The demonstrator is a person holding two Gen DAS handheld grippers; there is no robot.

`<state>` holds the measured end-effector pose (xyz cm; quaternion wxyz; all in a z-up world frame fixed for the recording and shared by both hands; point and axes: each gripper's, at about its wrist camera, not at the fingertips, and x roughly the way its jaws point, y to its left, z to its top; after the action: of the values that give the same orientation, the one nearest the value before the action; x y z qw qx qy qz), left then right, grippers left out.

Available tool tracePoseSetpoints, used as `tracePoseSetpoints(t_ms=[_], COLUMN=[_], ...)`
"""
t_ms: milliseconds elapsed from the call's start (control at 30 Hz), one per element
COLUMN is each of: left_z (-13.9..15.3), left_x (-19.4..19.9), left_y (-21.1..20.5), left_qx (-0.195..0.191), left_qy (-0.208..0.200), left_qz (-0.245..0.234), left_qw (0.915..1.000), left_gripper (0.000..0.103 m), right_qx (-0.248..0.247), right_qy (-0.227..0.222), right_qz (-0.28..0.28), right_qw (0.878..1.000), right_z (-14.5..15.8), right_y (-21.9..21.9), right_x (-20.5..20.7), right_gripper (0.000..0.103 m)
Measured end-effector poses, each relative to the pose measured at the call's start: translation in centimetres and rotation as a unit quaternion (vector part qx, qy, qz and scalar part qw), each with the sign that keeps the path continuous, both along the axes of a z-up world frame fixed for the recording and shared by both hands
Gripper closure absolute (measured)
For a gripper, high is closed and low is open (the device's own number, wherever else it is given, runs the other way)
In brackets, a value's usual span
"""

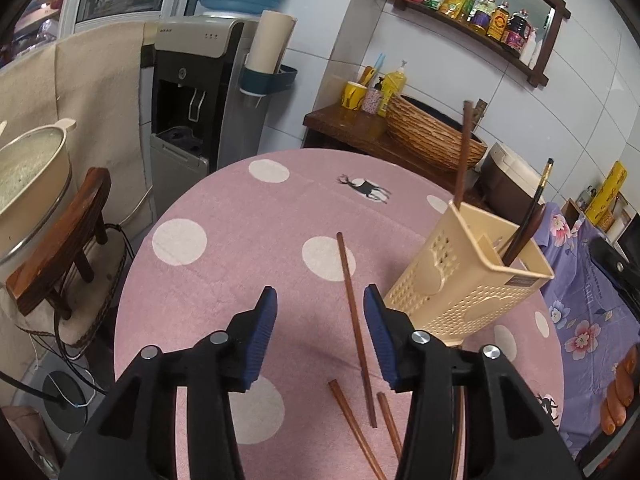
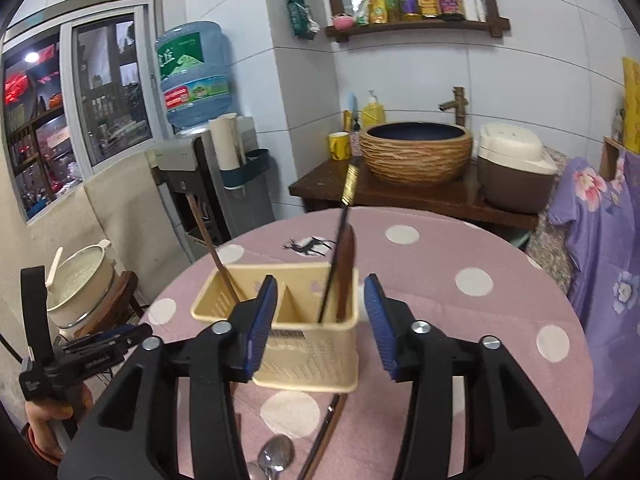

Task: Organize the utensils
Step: 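Open both tools to release the chopsticks into the holder, then withdraw both tools from the holder toward the table, then lower the left tool onto a wooden chopstick and close on it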

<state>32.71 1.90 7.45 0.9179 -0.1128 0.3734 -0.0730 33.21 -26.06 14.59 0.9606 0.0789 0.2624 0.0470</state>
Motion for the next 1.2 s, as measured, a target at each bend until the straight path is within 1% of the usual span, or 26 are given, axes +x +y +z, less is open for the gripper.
tracePoseSetpoints(t_ms=[67,133,200,300,400,467,533,567,600,667,700,767,833,900,1000,1033,1100,1200], left_z=[-1.0,-2.0,-3.1,-4.4,-5.0,-4.9,-4.8,-4.7,-4.6,-4.7,-4.7,-5.0,-5.4,-6.2,-7.2,-7.4,-7.5,-7.3], left_x=[0.1,0.4,0.6,1.1,2.0,2.8,4.2,4.9,5.7,7.3,8.0,9.3,10.5,11.7,13.4,13.7,13.9,14.3], left_y=[0.3,0.5,0.5,0.3,-0.5,-0.8,-1.4,-1.8,-2.2,-3.0,-3.4,-4.2,-5.1,-5.5,-5.3,-5.3,-5.6,-6.2], left_qx=[-0.001,-0.001,0.002,0.015,0.036,0.045,0.056,0.064,0.074,0.081,0.084,0.095,0.100,0.083,0.036,0.026,0.016,0.015], left_qy=[0.014,0.027,0.042,0.060,0.069,0.071,0.073,0.072,0.072,0.077,0.079,0.078,0.078,0.090,0.115,0.117,0.110,0.098], left_qz=[0.004,0.007,0.012,0.012,0.002,0.004,-0.002,-0.004,-0.004,-0.014,-0.017,-0.020,-0.033,-0.046,-0.047,-0.049,-0.052,-0.061], left_qw=[0.9999,0.9996,0.9991,0.9980,0.9970,0.9965,0.9958,0.9953,0.9946,0.9936,0.9932,0.9922,0.9914,0.9914,0.9916,0.9916,0.9924,0.9932], left_gripper=[0.053,0.048,0.044,0.044,0.045,0.049,0.061,0.064,0.069,0.076,0.081,0.085,0.088,0.088,0.088,0.088,0.088,0.088], right_qx=[-0.011,-0.035,-0.053,-0.069,-0.064,-0.052,-0.040,-0.038,-0.037,-0.038,-0.037,-0.034,-0.034,-0.034,-0.033,-0.032,-0.032,-0.031], right_qy=[0.003,0.001,0.002,0.021,0.049,0.063,0.073,0.076,0.078,0.080,0.080,0.080,0.080,0.082,0.087,0.089,0.093,0.097], right_qz=[-0.017,-0.037,-0.054,-0.072,-0.076,-0.079,-0.080,-0.081,-0.082,-0.082,-0.082,-0.080,-0.080,-0.080,-0.080,-0.080,-0.079,-0.077], right_qw=[1.000,0.999,0.997,0.995,0.994,0.994,0.993,0.993,0.993,0.993,0.993,0.993,0.993,0.993,0.992,0.992,0.992,0.992], right_z=[-1.2,-2.7,-4.2,-7.2,-9.9,-11.2,-12.2,-12.5,-12.8,-12.9,-13.0,-13.0,-12.9,-13.0,-13.2,-13.4,-13.6,-13.8], right_y=[-0.5,-0.8,-1.1,-1.6,-2.0,-2.4,-2.6,-2.6,-2.7,-2.5,-2.6,-2.6,-2.6,-2.7,-2.8,-2.8,-2.8,-2.8], right_x=[-1.2,-2.5,-3.6,-5.0,-6.1,-6.7,-7.2,-7.5,-7.8,-8.0,-8.2,-8.4,-8.6,-8.6,-8.6,-8.7,-8.7,-8.7], right_gripper=[0.048,0.043,0.038,0.036,0.036,0.036,0.036,0.036,0.036,0.036,0.036,0.036,0.035,0.035,0.035,0.035,0.035,0.035])
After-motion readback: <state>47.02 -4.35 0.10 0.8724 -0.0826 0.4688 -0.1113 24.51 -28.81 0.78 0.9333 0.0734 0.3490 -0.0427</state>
